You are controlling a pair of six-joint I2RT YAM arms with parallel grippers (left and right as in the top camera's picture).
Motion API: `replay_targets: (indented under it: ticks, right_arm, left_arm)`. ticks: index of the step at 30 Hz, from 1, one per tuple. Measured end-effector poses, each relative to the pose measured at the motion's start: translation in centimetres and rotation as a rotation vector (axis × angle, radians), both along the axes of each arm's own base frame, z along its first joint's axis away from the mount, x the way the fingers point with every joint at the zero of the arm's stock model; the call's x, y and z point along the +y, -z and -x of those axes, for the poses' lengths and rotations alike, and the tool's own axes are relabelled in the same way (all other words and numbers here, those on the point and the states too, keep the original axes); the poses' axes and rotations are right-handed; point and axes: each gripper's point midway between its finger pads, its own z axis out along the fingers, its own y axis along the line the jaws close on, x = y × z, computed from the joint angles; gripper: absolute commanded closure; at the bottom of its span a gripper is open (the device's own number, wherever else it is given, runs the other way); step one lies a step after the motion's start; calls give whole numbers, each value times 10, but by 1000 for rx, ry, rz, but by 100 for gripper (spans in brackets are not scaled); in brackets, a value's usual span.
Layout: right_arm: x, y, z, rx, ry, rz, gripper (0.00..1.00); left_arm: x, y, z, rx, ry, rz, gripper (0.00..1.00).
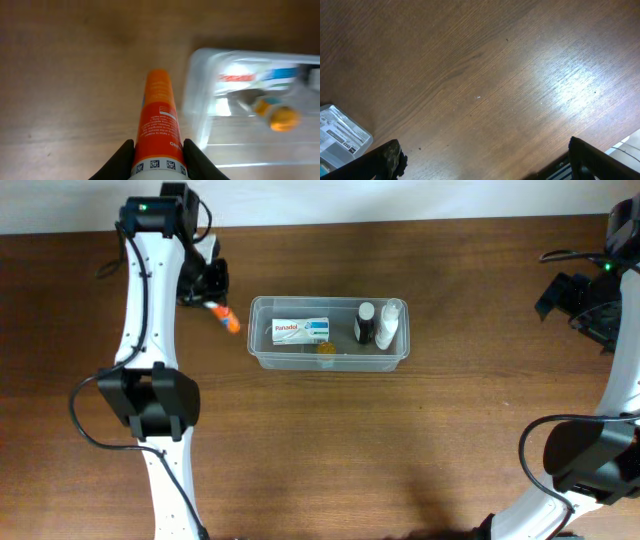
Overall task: Pack container
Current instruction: 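Lift the orange tube and carry it right over the container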
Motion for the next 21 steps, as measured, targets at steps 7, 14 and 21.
replay_targets:
  ticks: [7,14,21]
  right_arm:
    - [0,0,0,0,0,0,2]
    - [0,0,0,0,0,0,2]
    - [0,0,0,0,0,0,2]
  left_arm:
    - [-43,-30,-3,-100,85,34,70]
    - [-89,-71,12,-221,197,-20,70]
    - [-101,-112,25,-336,224,-72,69]
